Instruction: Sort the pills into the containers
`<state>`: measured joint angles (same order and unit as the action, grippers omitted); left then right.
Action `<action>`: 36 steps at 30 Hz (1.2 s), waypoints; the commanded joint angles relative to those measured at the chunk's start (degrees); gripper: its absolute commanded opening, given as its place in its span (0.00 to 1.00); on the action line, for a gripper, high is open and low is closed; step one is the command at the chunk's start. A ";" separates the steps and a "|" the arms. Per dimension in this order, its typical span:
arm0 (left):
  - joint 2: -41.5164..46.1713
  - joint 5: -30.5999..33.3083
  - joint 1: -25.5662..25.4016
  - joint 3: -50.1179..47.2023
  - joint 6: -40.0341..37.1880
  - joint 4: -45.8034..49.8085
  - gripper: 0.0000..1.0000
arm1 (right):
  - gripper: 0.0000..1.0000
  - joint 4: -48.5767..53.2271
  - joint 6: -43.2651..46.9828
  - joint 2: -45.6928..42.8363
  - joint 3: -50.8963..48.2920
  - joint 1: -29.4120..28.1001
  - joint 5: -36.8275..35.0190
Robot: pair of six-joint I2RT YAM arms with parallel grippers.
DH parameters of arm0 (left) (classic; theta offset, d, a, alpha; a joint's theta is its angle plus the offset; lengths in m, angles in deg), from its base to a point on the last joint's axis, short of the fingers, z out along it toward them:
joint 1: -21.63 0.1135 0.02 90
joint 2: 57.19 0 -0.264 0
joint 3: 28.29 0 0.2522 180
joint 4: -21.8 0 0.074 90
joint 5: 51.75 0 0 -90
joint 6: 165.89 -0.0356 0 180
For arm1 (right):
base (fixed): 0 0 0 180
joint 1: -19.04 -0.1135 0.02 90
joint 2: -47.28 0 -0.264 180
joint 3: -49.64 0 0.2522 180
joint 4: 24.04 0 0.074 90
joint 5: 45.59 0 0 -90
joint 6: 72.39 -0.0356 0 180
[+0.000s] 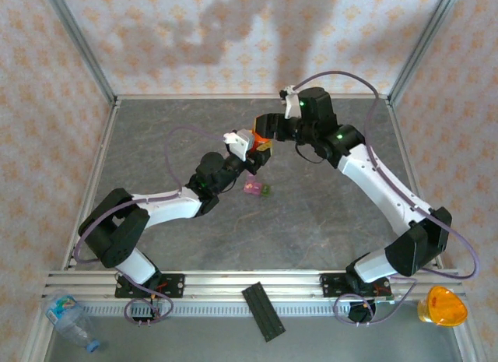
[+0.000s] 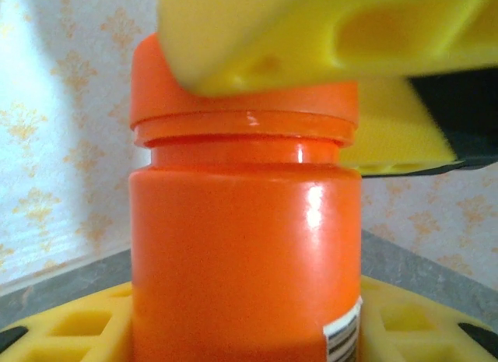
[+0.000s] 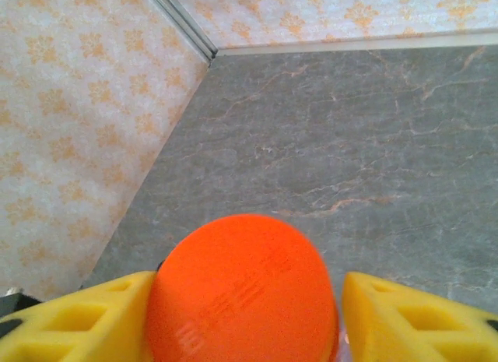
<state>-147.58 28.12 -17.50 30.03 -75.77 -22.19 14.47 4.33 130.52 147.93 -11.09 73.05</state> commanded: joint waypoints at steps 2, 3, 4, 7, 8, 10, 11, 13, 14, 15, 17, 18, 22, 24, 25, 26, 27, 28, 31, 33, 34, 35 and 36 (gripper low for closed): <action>-0.21 -1.61 -1.01 1.44 -0.08 -7.81 0.00 | 0.74 2.24 -0.87 -1.16 3.71 2.30 0.96; -0.34 -1.73 -1.03 1.43 -0.12 -7.81 0.00 | 0.77 2.81 -0.63 -1.50 4.30 2.65 1.55; -0.53 -1.83 -1.01 1.56 -0.06 -7.88 0.00 | 0.78 3.08 -0.27 -1.89 4.78 2.95 2.32; -0.92 -2.88 -0.87 1.50 0.31 -8.22 0.00 | 0.81 4.43 0.50 -3.24 5.80 3.88 3.00; -0.97 -3.68 -0.72 1.48 0.52 -8.33 0.00 | 0.81 4.85 0.85 -3.69 6.09 4.21 2.92; -1.05 -7.46 0.34 1.51 2.05 -8.67 0.00 | 0.82 6.51 2.16 -4.60 6.71 5.48 3.02; -1.18 -9.97 0.93 1.79 3.26 -8.90 0.00 | 0.82 7.43 3.01 -4.79 7.08 6.17 3.58; -1.64 -16.77 2.87 2.56 7.25 -9.71 0.00 | 0.82 10.27 5.71 -4.60 8.30 7.74 6.43; -1.89 -19.73 3.61 3.02 9.09 -9.98 0.00 | 0.82 11.35 6.94 -4.50 8.77 8.24 7.43; -2.23 -22.58 4.41 3.57 11.12 -10.32 0.00 | 0.82 12.52 8.87 -4.41 9.25 8.60 9.17; -2.92 -27.17 5.66 4.62 14.60 -11.02 0.00 | 0.82 14.47 12.11 -4.27 9.92 8.79 11.46; -3.16 -29.16 6.14 5.17 16.15 -11.15 0.00 | 0.82 15.66 13.78 -4.23 10.39 8.86 12.77; -4.51 -35.77 7.37 7.23 20.62 -11.37 0.00 | 0.82 19.64 18.24 -3.36 12.54 8.79 15.40; -5.10 -38.05 7.57 7.99 21.83 -11.38 0.00 | 0.82 21.00 19.73 -2.87 13.47 8.82 15.38; -5.44 -38.87 7.57 8.29 22.55 -11.36 0.00 | 0.82 21.49 20.21 -2.67 13.79 8.85 15.53; -5.69 -39.36 7.58 8.49 22.94 -11.49 0.00 | 0.82 21.73 20.46 -2.48 14.05 8.79 15.76; -5.98 -39.84 7.56 8.63 23.38 -11.47 0.00 | 0.82 21.88 20.66 -2.28 14.32 8.86 16.08; -6.12 -40.11 7.58 8.78 23.60 -11.59 0.00 | 0.82 21.98 20.70 -2.05 14.52 8.86 16.49; -6.51 -40.57 7.57 9.01 24.26 -11.97 0.00 | 0.82 22.22 20.68 -1.29 14.96 8.80 17.31; -6.60 -40.76 7.58 9.16 24.37 -12.00 0.00 | 0.82 22.51 20.75 -0.75 15.09 8.84 18.16; -6.63 -40.91 7.58 9.23 24.48 -11.98 0.00 | 0.81 22.53 20.82 -0.53 15.23 8.77 18.50; -6.60 -40.95 7.55 9.28 24.58 -11.94 0.00 | 0.81 22.73 20.84 -0.24 15.22 8.80 18.86; -6.63 -41.02 7.58 9.33 24.61 -11.86 0.00 | 0.81 22.87 20.97 -0.03 15.30 8.79 19.08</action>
<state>-154.07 -10.85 -10.20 37.20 -52.29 -29.88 36.00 23.89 129.91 161.37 -2.17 89.95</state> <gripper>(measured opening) 0.505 0.811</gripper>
